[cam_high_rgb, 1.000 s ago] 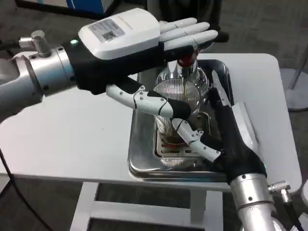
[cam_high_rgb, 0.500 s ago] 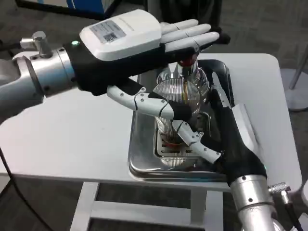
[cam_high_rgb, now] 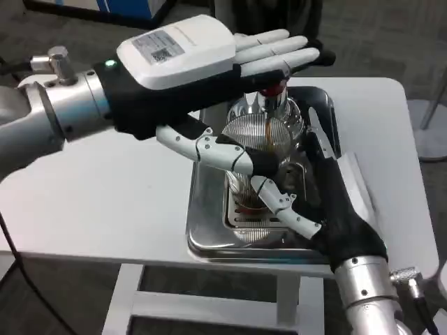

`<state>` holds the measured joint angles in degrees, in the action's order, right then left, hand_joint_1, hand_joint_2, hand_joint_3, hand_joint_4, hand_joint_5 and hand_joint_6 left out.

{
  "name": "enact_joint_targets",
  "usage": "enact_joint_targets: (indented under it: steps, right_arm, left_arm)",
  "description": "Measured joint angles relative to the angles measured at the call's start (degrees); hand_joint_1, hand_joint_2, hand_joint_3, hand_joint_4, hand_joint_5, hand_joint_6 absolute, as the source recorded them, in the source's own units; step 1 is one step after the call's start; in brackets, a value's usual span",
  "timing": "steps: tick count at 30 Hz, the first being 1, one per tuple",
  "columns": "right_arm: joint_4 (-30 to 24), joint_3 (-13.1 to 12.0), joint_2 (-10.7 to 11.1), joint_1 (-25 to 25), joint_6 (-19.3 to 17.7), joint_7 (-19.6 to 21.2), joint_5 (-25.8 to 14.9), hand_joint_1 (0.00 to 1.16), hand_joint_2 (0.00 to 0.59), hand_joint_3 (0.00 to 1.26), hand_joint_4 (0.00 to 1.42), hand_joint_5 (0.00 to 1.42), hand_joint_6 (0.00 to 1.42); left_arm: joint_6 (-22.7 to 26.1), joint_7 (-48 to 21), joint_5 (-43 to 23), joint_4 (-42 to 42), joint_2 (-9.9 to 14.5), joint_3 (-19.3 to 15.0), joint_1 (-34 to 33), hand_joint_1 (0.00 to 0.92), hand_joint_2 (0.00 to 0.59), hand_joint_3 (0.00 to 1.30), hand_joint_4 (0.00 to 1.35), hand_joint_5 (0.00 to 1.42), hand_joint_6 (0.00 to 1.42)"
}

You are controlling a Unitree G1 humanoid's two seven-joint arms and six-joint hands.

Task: Grasp the cup under the faucet to collect the drink, then remove the cup.

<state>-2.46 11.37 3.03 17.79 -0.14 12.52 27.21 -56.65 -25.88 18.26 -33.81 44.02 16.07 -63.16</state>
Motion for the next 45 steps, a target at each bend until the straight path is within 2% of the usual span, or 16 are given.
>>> enact_joint_targets:
  steps: [26, 45]
  right_arm:
    - [0.0, -0.22, -0.05, 0.06, 0.0, 0.0, -0.1, 0.46, 0.303, 0.0, 0.0, 0.0, 0.19]
    - [0.03, -0.27, -0.22, 0.2, -0.02, 0.0, -0.19, 0.46, 0.303, 0.0, 0.0, 0.0, 0.19]
  left_arm:
    - [0.01, 0.0, -0.12, -0.81, -0.01, -0.13, -0.31, 0.0, 0.156, 0.08, 0.0, 0.0, 0.17]
    - [-0.92, 0.58, -2.04, -3.03, -0.11, -1.8, 0.08, 0.0, 0.163, 0.07, 0.0, 0.0, 0.18]
